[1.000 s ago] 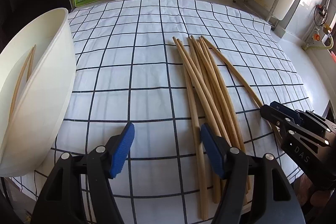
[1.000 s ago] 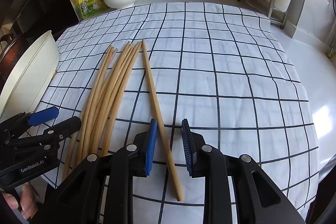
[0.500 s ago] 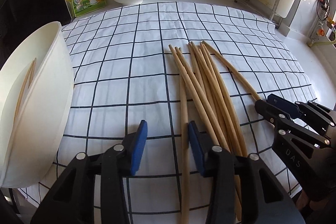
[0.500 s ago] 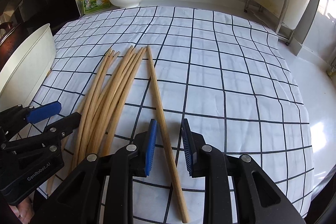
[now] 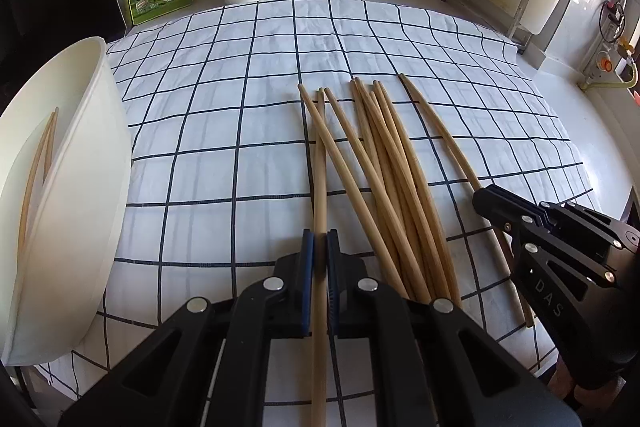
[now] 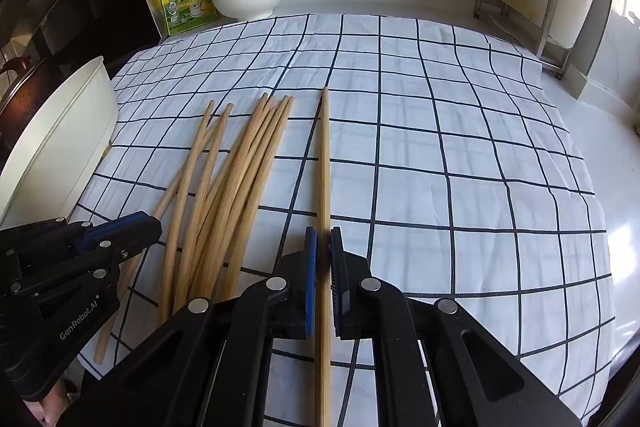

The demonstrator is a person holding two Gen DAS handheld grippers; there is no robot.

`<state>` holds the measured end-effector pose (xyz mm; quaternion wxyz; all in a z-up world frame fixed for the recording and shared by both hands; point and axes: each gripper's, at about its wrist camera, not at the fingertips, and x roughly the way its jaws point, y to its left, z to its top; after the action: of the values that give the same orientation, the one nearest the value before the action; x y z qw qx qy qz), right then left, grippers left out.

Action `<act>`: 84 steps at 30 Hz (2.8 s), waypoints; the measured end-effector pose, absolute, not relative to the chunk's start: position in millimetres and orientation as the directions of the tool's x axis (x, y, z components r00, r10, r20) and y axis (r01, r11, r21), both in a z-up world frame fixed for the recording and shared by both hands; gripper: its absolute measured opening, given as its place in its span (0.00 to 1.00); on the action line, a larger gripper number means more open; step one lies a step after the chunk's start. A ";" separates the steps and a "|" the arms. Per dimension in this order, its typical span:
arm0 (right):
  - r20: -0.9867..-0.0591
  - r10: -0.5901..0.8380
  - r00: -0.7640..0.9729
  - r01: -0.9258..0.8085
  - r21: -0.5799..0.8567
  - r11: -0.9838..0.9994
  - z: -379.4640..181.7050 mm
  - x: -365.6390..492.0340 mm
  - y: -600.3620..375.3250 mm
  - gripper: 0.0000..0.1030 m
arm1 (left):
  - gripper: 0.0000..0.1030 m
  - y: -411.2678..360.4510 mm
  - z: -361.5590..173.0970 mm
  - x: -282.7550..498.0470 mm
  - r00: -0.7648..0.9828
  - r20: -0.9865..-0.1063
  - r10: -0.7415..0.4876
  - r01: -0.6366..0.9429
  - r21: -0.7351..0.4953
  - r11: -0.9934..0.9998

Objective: Organize utensils
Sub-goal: 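Lift the right tool's chopstick over the white basin while the left tool carries its chopstick alongside, then lower the right tool's chopstick into the water and open it while the left tool releases its chopstick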

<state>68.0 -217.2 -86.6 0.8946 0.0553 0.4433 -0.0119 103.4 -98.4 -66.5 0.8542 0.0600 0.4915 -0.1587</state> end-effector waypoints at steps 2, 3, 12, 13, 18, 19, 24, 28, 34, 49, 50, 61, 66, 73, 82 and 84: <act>-0.793 0.035 0.609 0.077 0.103 0.992 -85.9 66.0 -218.7 0.06 | 0.07 -97.6 -63.4 105.3 0.472 -0.856 -0.210 0.331 -0.049 0.942; -0.791 0.038 0.610 0.082 0.111 0.990 -85.2 65.0 -219.7 0.06 | 0.07 -97.3 -61.8 106.6 0.474 -0.855 -0.209 0.331 -0.047 0.942; -0.779 0.034 0.627 0.123 0.141 0.982 -79.2 58.5 -232.4 0.06 | 0.07 -103.7 -54.2 120.2 0.483 -0.850 -0.210 0.345 -0.036 0.938; -0.778 0.033 0.627 0.126 0.143 0.982 -78.8 58.1 -233.7 0.06 | 0.07 -104.2 -53.8 122.3 0.485 -0.850 -0.208 0.344 -0.034 0.938; -0.775 0.030 0.632 0.138 0.151 0.979 -77.1 55.0 -238.6 0.06 | 0.07 -107.0 -52.0 129.3 0.496 -0.847 -0.192 0.342 -0.012 0.939; -0.774 0.030 0.633 0.140 0.152 0.978 -76.7 54.5 -238.7 0.06 | 0.07 -107.3 -51.8 130.5 0.498 -0.846 -0.189 0.342 -0.008 0.940; -0.770 0.030 0.638 0.145 0.158 0.977 -74.6 52.2 -239.6 0.06 | 0.07 -104.3 -47.2 133.8 0.508 -0.841 -0.185 0.332 -0.007 0.943; -0.764 0.033 0.644 0.148 0.166 0.975 -71.7 50.7 -241.6 0.06 | 0.07 -99.4 -38.4 131.4 0.520 -0.832 -0.196 0.326 -0.018 0.945; -0.752 0.031 0.658 0.146 0.168 0.975 -63.5 48.9 -240.7 0.06 | 0.07 -91.9 -24.8 119.8 0.531 -0.816 -0.228 0.332 -0.048 0.942; -0.674 0.091 0.733 0.052 0.189 0.981 -11.8 50.4 -201.6 0.06 | 0.07 -53.3 41.6 85.3 0.614 -0.722 -0.317 0.345 -0.116 0.931; -0.668 0.101 0.737 0.039 0.192 0.981 -8.3 52.1 -196.1 0.06 | 0.07 -47.0 46.5 83.8 0.625 -0.713 -0.316 0.339 -0.117 0.934; -0.637 0.239 0.733 -0.144 0.199 0.969 16.0 88.3 -101.9 0.06 | 0.07 48.2 62.6 88.0 0.705 -0.672 -0.228 0.192 -0.129 0.973; -0.636 0.309 0.707 -0.236 0.200 0.951 20.6 108.2 -47.1 0.06 | 0.07 96.2 56.0 98.7 0.718 -0.674 -0.174 0.113 -0.133 0.985; -0.659 0.377 0.651 -0.330 0.202 0.922 18.4 131.3 16.6 0.06 | 0.07 142.0 36.8 117.2 0.707 -0.696 -0.130 0.044 -0.140 0.989; -0.732 0.395 0.555 -0.342 0.232 0.911 -12.4 160.1 51.9 0.06 | 0.07 167.7 3.9 140.1 0.656 -0.746 -0.117 0.014 -0.143 0.990; -0.743 0.388 0.546 -0.337 0.229 0.913 -17.9 163.8 54.5 0.06 | 0.07 170.9 -1.8 144.0 0.649 -0.753 -0.114 0.008 -0.142 0.990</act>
<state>163.8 54.5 -17.9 0.8787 0.0297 0.4296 0.2061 144.0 170.9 -1.8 0.9057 -0.0631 0.4178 -0.0337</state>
